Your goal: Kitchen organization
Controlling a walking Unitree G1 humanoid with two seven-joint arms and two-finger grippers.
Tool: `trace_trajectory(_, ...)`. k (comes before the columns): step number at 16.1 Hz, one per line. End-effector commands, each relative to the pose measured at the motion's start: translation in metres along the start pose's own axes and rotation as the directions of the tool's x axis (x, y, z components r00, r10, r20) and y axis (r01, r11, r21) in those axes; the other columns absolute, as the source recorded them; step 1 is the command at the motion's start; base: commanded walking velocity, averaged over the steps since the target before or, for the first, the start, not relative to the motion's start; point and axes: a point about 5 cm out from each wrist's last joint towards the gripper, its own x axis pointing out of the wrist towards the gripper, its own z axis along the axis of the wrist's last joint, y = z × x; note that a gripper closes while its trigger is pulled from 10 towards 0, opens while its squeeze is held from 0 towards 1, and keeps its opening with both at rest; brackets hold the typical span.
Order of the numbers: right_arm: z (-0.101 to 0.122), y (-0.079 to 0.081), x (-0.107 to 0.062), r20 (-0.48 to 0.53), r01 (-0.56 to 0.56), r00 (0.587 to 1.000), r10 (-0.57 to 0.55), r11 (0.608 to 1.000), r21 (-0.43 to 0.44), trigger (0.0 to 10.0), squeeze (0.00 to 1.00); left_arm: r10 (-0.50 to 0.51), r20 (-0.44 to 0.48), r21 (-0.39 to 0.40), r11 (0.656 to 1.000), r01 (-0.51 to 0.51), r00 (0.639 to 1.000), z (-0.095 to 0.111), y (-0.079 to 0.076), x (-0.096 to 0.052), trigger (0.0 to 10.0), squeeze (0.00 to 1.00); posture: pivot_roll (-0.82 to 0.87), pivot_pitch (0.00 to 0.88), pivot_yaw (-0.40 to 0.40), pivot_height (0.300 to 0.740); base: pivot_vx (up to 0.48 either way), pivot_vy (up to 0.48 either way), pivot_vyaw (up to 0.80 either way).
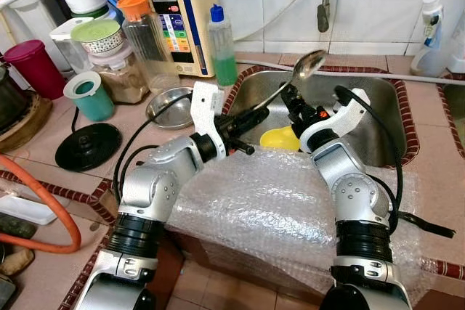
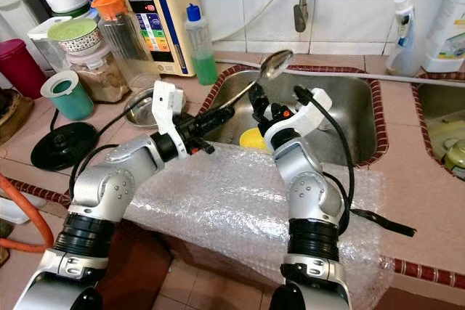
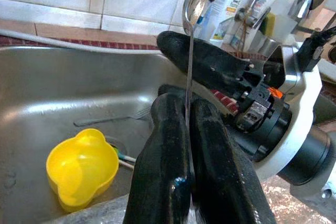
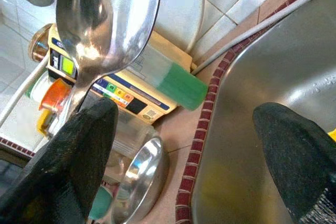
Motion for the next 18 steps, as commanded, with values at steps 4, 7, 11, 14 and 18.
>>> trace_trajectory(4,0.000,-0.004,-0.009,-0.037,-0.024,0.999,0.023,0.999,-0.037,10.0,0.00,0.068,0.034,0.011,0.998,-0.069,0.997,0.016,0.012,-0.007,0.0,0.00,0.07,0.000,0.199,0.740,0.000,0.000,0.00)
trace_trajectory(7,0.003,-0.020,-0.020,-0.035,0.006,0.999,-0.007,0.999,-0.040,10.0,0.00,0.087,0.044,0.034,0.996,-0.088,0.995,0.024,0.018,-0.010,0.0,0.00,0.07,0.000,0.199,0.740,0.000,0.000,0.00)
trace_trajectory(11,0.004,0.024,-0.025,-0.032,-0.302,0.951,0.308,0.946,0.117,10.0,0.00,0.035,-0.030,0.033,0.999,-0.034,0.999,0.008,0.012,-0.007,0.0,0.00,0.06,0.000,0.208,0.740,0.000,0.000,0.00)
trace_trajectory(14,0.001,0.029,-0.028,-0.052,-0.333,0.939,0.339,0.938,0.095,10.0,0.00,-0.001,-0.046,0.038,0.999,0.003,0.999,0.006,0.005,-0.004,0.0,0.00,0.06,0.000,0.211,0.740,0.000,0.000,0.00)
trace_trajectory(18,-0.001,0.029,-0.025,-0.056,-0.318,0.944,0.324,0.943,0.097,10.0,0.00,-0.076,-0.038,0.029,0.997,0.077,0.996,0.013,-0.006,-0.003,0.0,0.00,0.06,0.000,0.215,0.740,0.000,0.000,0.00)
